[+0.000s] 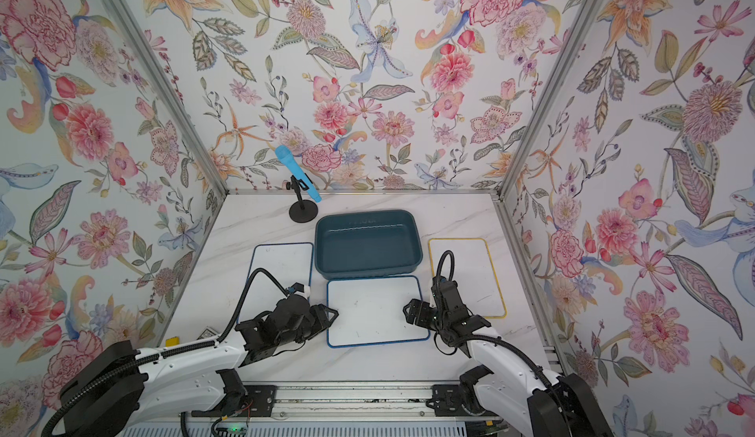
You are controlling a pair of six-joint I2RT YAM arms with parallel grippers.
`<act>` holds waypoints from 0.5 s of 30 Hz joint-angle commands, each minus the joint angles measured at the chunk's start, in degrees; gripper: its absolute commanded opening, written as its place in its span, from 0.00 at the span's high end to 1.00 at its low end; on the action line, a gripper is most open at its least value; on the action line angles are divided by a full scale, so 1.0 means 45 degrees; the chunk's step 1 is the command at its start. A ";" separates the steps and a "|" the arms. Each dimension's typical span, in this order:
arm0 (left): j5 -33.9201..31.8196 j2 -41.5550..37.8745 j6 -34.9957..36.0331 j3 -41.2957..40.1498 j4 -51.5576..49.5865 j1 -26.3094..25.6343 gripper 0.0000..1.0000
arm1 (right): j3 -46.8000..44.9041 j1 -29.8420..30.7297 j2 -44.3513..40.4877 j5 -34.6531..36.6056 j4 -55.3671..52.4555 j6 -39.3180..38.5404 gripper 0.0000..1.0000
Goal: Put the whiteboard into the storage box
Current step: Pick up the whiteboard at the center of the board.
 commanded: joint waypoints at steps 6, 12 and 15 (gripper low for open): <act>0.2838 -0.0059 -0.1097 -0.0151 0.7272 -0.0536 0.54 | -0.1196 0.1292 0.1858 -0.4440 -0.1991 0.0899 0.16; 0.3285 0.0446 -0.1216 -0.0427 0.7243 -0.0535 0.60 | -0.1150 0.1333 0.1966 -0.4267 -0.1982 0.0927 0.16; 0.3506 0.0887 -0.1479 -0.0714 0.7353 -0.0567 0.67 | -0.1203 0.1361 0.1942 -0.4228 -0.1978 0.0979 0.16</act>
